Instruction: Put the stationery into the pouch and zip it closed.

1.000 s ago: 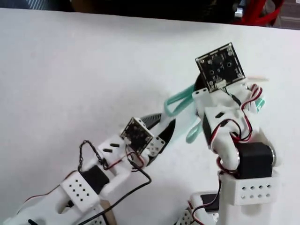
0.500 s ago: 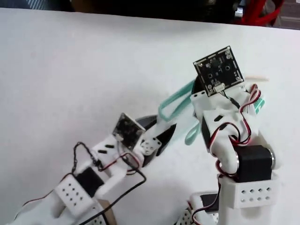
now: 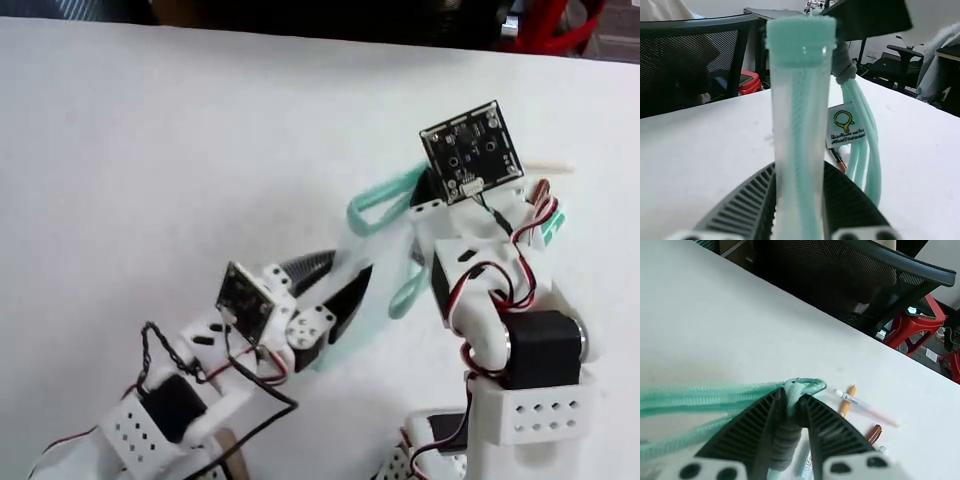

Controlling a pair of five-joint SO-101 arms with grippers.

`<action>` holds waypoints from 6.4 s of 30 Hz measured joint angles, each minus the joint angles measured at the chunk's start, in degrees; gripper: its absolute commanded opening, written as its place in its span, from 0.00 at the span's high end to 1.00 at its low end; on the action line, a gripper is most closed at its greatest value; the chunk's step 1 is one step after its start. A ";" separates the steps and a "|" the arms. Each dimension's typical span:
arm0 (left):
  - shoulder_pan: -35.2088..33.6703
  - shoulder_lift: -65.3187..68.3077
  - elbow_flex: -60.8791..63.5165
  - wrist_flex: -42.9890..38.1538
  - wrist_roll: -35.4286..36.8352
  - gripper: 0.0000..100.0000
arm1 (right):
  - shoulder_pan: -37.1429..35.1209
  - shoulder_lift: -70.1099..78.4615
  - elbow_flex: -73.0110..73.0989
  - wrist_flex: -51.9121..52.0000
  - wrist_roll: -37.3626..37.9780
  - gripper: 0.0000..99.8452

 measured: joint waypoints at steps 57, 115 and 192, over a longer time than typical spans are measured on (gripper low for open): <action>-8.88 -9.76 8.70 -1.67 -5.54 0.96 | 35.25 77.36 -19.16 -7.03 -6.68 0.78; -8.88 -9.76 8.70 -1.67 -5.54 0.96 | 34.11 11.16 34.37 -7.74 35.96 0.92; -8.88 -9.76 9.32 -2.02 -5.63 0.96 | 47.65 14.59 41.67 -19.25 33.49 0.90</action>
